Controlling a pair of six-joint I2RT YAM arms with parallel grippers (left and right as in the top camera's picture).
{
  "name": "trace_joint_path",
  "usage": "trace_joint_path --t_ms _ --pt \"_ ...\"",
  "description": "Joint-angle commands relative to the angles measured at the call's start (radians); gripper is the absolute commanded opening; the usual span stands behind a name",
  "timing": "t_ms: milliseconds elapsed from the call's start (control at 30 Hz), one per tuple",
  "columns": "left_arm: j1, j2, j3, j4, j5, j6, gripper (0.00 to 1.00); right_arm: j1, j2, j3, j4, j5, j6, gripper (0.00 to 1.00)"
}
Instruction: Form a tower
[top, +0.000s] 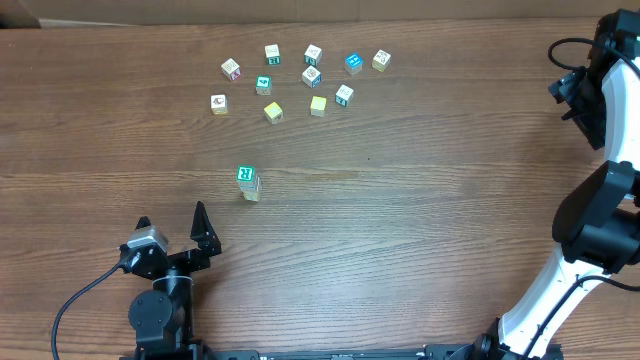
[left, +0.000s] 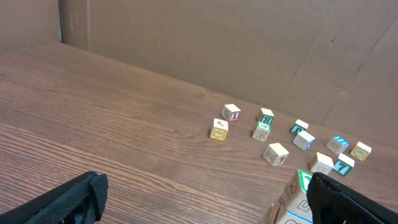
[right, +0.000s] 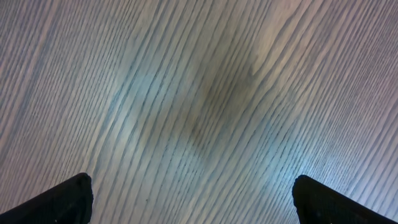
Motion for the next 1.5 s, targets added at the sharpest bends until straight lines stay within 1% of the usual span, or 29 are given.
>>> trace_joint_path --t_ms 0,1067,1200,1467 --pt "0.006 -0.011 -0.004 0.004 0.002 -0.005 1.0 0.002 -0.049 0.025 0.001 0.011 -0.001 1.0" --pt "0.006 -0.011 -0.004 0.003 0.002 -0.005 1.0 0.002 -0.054 0.025 0.001 0.011 -0.001 1.0" --pt "0.006 -0.011 -0.004 0.003 0.002 -0.005 1.0 0.016 -0.107 0.025 0.001 0.011 -0.001 1.0" --pt "0.006 -0.011 -0.004 0.003 0.002 -0.005 1.0 0.097 -0.302 0.025 0.001 0.011 -0.001 1.0"
